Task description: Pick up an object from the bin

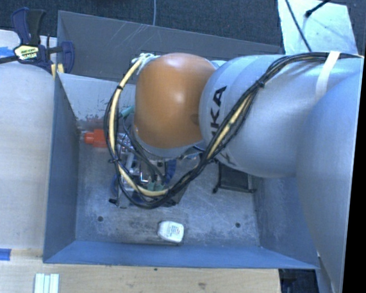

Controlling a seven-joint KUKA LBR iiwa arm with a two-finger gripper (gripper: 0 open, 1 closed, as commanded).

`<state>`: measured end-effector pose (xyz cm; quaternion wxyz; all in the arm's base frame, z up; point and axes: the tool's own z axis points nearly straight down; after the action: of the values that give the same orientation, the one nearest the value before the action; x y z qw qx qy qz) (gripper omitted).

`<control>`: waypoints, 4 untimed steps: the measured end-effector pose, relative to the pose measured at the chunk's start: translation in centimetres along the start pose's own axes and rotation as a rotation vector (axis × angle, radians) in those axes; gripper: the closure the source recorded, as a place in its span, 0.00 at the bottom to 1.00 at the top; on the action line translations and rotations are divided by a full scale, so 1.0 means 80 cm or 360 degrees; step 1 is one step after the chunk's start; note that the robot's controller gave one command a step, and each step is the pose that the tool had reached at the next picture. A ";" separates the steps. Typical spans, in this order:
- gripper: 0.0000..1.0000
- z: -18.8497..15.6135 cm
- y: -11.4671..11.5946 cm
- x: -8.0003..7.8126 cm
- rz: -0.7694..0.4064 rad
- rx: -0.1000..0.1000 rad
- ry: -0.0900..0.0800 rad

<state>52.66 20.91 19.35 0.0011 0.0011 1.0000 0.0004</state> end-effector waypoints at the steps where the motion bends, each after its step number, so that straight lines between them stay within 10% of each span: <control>1: 0.00 0.122 -0.062 -0.037 0.0047 0.0005 0.0006; 2: 0.00 0.144 -0.093 -0.052 0.0162 -0.0031 -0.0015; 3: 1.00 0.144 -0.093 -0.051 0.0160 -0.0030 -0.0013; 4: 1.00 0.003 -0.046 0.004 0.0136 -0.0002 0.0001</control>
Offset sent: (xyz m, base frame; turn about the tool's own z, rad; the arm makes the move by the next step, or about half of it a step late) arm 0.0295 -0.0467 -0.0935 0.0266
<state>52.30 17.23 19.14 0.0009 0.0440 0.9990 0.0012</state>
